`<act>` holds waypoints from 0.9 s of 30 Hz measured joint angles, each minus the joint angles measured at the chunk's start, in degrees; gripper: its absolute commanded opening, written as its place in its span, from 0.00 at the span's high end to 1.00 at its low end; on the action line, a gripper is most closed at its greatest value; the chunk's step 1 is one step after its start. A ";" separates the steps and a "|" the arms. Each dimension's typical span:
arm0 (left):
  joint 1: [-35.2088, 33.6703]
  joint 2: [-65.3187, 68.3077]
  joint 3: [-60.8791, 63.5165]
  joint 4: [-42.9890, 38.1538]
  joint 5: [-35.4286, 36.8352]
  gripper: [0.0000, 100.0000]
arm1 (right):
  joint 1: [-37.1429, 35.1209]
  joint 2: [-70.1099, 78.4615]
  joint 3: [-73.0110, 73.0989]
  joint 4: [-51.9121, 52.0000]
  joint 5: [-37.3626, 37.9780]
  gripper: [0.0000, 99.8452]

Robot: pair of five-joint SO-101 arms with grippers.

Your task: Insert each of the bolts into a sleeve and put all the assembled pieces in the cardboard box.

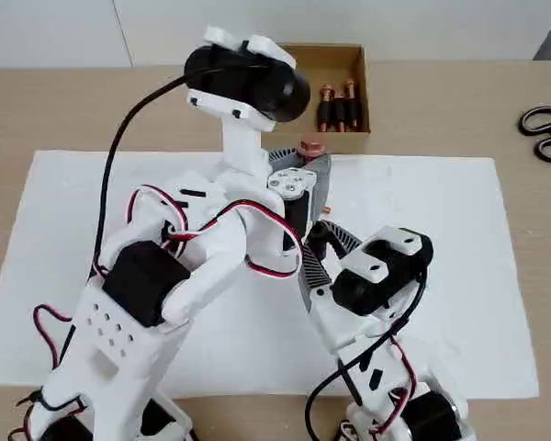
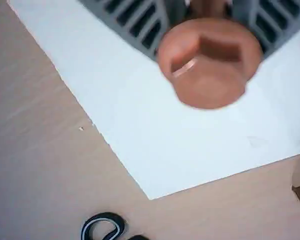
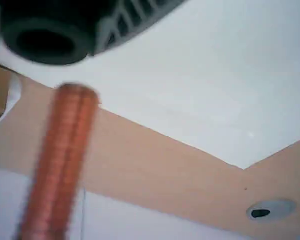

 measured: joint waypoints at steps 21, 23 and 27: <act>0.00 0.00 2.46 0.00 3.16 0.99 | -1.58 0.00 0.00 0.00 0.00 1.00; 0.00 0.00 2.81 0.00 3.16 0.99 | -1.58 0.00 0.00 0.00 0.00 1.00; -0.09 0.00 4.13 -0.18 3.16 0.99 | -1.58 0.00 0.00 0.00 0.00 1.00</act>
